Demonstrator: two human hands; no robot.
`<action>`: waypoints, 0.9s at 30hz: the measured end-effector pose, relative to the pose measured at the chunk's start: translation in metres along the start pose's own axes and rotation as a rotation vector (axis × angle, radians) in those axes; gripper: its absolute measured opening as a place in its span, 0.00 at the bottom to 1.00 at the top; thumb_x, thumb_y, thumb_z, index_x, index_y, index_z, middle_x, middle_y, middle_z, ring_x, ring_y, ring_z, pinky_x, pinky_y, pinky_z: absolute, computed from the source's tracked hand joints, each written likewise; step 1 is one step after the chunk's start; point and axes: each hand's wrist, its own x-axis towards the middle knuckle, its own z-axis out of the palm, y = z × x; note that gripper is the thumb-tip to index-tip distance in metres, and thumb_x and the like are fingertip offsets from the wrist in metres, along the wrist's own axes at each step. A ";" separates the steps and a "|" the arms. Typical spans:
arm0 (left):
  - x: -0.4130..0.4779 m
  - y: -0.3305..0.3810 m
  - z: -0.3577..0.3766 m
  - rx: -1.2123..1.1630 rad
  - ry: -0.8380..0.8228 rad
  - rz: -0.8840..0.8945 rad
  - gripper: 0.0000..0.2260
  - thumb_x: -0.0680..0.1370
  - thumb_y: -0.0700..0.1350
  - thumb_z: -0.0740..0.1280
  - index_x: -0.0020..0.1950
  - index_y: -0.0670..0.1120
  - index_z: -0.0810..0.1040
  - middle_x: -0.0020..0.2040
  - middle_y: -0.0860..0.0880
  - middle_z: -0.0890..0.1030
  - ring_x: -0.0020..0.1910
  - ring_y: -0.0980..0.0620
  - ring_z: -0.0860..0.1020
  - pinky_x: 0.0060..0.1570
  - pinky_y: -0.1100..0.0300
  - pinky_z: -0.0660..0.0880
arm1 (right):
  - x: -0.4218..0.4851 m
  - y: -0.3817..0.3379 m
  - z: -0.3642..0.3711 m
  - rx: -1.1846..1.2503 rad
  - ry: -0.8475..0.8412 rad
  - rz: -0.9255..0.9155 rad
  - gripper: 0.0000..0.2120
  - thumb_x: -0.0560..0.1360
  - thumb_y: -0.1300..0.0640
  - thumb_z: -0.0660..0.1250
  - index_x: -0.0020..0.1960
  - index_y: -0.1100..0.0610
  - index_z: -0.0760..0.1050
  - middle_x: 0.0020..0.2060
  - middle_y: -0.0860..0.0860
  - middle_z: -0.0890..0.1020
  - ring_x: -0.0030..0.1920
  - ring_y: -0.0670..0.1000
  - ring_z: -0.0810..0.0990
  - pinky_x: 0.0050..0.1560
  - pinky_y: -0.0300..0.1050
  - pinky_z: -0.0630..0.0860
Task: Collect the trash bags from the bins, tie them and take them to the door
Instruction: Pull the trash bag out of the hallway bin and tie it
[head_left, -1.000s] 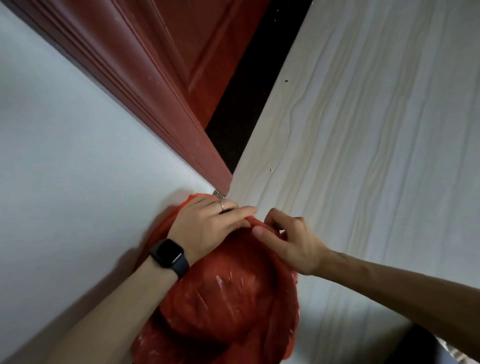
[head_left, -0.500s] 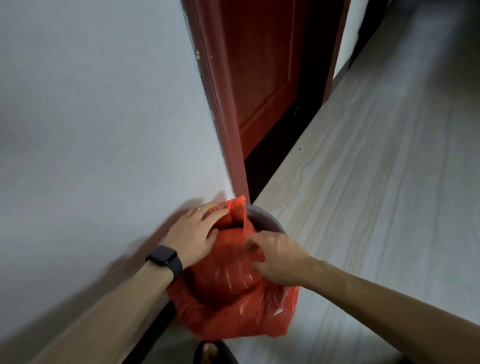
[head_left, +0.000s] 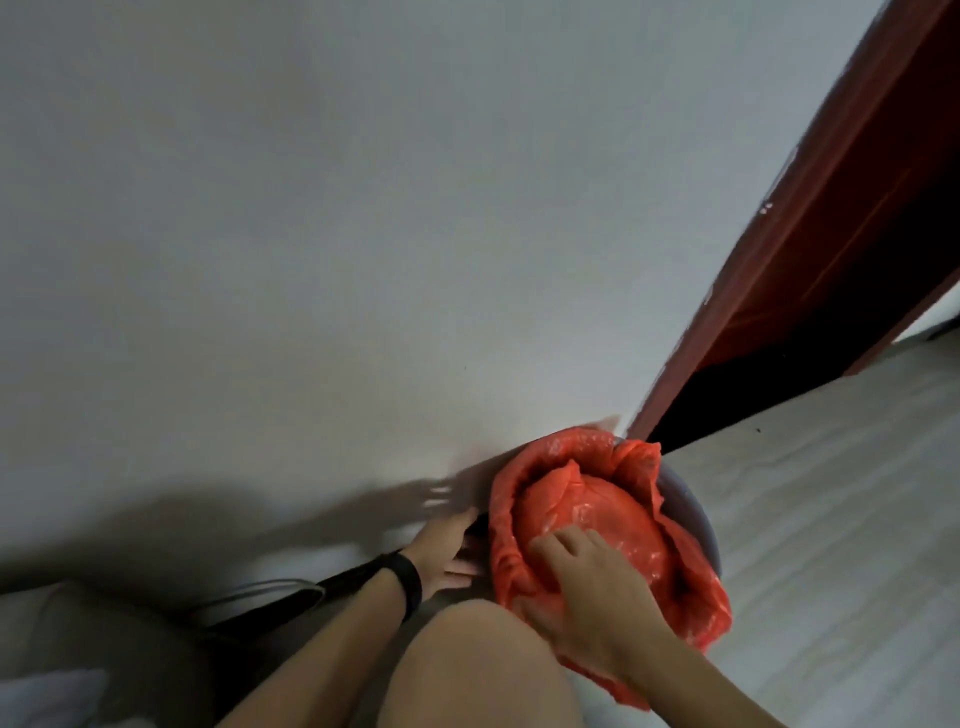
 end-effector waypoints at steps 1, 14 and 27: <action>0.000 0.000 -0.002 -0.078 -0.044 -0.031 0.17 0.81 0.59 0.60 0.60 0.48 0.75 0.54 0.47 0.79 0.51 0.44 0.79 0.57 0.47 0.74 | 0.004 -0.007 0.009 -0.049 -0.007 -0.050 0.24 0.69 0.32 0.63 0.60 0.44 0.72 0.56 0.43 0.75 0.53 0.49 0.77 0.46 0.46 0.78; 0.015 0.009 -0.023 -0.192 -0.174 -0.112 0.11 0.76 0.55 0.70 0.42 0.48 0.77 0.31 0.51 0.76 0.29 0.55 0.67 0.29 0.63 0.62 | 0.014 -0.001 0.030 -0.138 0.023 -0.207 0.18 0.64 0.44 0.74 0.46 0.48 0.68 0.38 0.44 0.74 0.29 0.47 0.75 0.22 0.41 0.65; 0.002 0.032 -0.022 -0.027 -0.111 -0.009 0.10 0.74 0.55 0.70 0.40 0.50 0.76 0.32 0.51 0.75 0.32 0.54 0.72 0.35 0.60 0.64 | -0.001 0.031 0.006 0.254 0.134 0.312 0.05 0.80 0.50 0.62 0.55 0.43 0.70 0.47 0.40 0.78 0.44 0.43 0.79 0.45 0.46 0.80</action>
